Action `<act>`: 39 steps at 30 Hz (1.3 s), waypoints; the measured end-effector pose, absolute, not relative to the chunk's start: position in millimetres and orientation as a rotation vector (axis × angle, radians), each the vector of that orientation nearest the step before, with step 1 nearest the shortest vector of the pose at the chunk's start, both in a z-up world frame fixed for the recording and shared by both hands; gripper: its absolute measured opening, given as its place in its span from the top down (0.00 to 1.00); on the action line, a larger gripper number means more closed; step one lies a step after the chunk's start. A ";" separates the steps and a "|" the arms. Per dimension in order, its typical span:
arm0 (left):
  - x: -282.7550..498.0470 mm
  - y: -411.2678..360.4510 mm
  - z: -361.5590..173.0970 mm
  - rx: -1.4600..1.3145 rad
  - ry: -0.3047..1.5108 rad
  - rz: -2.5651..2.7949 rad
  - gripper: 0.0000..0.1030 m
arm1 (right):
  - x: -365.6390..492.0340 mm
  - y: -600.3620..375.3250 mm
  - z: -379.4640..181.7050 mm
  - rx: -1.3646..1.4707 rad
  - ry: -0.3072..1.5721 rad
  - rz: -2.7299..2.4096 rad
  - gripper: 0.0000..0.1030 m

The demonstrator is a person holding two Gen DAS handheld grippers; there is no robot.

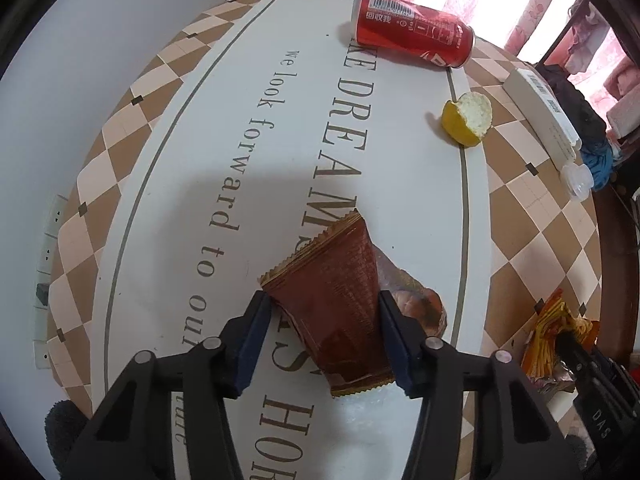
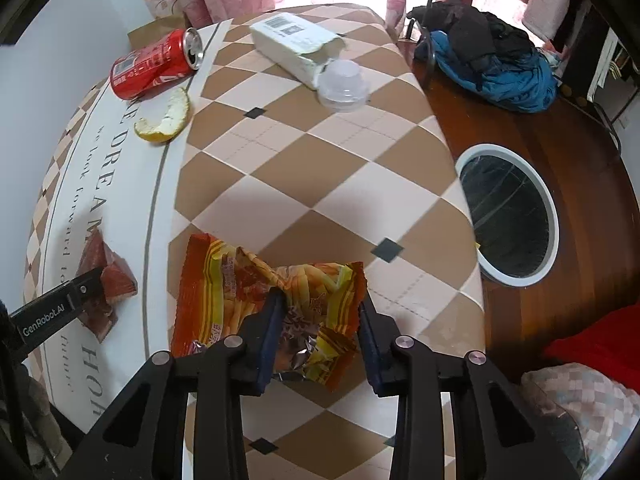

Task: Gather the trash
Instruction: 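Carry the brown wrapper and orange chip bag over the white bin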

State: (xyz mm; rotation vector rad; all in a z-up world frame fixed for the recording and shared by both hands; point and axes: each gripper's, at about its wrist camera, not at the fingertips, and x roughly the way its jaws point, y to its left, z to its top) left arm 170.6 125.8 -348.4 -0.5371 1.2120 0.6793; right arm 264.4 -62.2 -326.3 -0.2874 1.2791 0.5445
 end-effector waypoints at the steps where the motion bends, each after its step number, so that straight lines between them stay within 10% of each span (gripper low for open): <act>1: 167.5 124.3 -347.9 -0.530 1.210 0.679 0.55 | 264.8 -63.2 -326.8 -0.282 1.282 0.545 0.64; 11: 142.5 117.4 -333.4 -0.489 1.178 0.685 0.78 | 266.8 -64.2 -325.6 -0.261 1.289 0.564 0.65; 39: 248.1 15.3 -173.8 -0.248 0.895 0.435 0.78 | 328.6 -151.9 -187.4 -0.056 1.072 0.621 0.67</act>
